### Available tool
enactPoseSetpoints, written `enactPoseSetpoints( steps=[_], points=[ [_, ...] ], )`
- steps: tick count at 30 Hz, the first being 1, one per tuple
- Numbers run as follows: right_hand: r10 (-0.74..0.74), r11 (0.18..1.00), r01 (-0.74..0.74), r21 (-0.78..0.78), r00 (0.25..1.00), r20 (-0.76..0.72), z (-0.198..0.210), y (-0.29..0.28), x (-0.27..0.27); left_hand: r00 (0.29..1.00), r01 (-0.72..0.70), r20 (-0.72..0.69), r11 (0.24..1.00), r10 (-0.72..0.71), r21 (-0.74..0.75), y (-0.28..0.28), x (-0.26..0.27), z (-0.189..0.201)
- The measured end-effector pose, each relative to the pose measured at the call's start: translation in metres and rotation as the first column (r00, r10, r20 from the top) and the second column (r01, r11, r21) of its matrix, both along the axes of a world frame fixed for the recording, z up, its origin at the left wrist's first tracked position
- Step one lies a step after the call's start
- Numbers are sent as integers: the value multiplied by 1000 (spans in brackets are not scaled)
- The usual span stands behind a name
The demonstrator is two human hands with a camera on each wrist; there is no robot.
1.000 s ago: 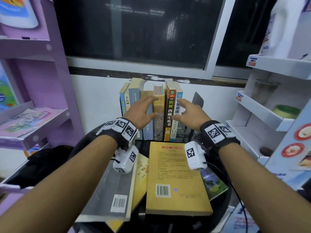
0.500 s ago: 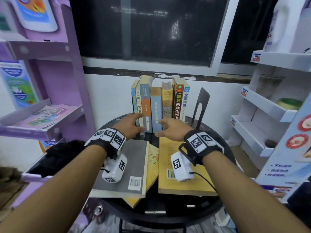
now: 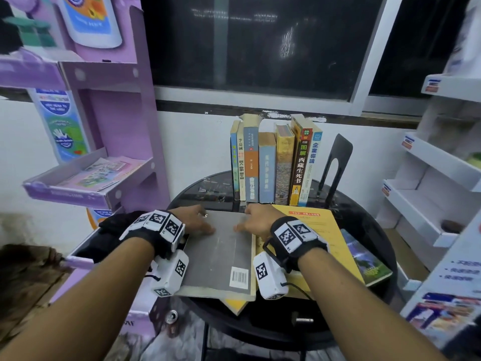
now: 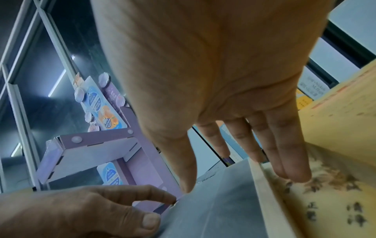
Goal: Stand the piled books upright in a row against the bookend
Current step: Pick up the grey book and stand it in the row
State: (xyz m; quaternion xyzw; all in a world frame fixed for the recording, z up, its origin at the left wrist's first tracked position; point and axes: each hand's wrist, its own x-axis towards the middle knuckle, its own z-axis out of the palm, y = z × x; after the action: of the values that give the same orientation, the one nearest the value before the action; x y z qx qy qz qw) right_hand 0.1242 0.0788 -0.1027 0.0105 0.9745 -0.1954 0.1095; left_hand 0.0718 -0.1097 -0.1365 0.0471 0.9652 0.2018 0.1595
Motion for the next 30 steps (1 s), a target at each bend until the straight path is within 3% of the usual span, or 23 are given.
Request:
enactPoseSetpoints(
  steps=[6, 19, 23, 30],
  points=[
    [-67, 998, 67, -18, 997, 48, -3, -9, -1, 1000, 4, 3, 1000, -4, -28, 0, 2, 0],
    [-85, 996, 85, 8, 996, 41, -6, -16, -8, 998, -63, 5, 969, 63, 240, -8, 9, 3],
    [-137, 989, 138, -52, 990, 12, -7, -12, -11, 996, -76, -13, 913, 88, 401, -9, 8, 9],
    [-227, 932, 213, -293, 974, -16, 8, 0, -12, 992, -53, -52, 752, 115, 657, 1, 4, 26]
  ],
)
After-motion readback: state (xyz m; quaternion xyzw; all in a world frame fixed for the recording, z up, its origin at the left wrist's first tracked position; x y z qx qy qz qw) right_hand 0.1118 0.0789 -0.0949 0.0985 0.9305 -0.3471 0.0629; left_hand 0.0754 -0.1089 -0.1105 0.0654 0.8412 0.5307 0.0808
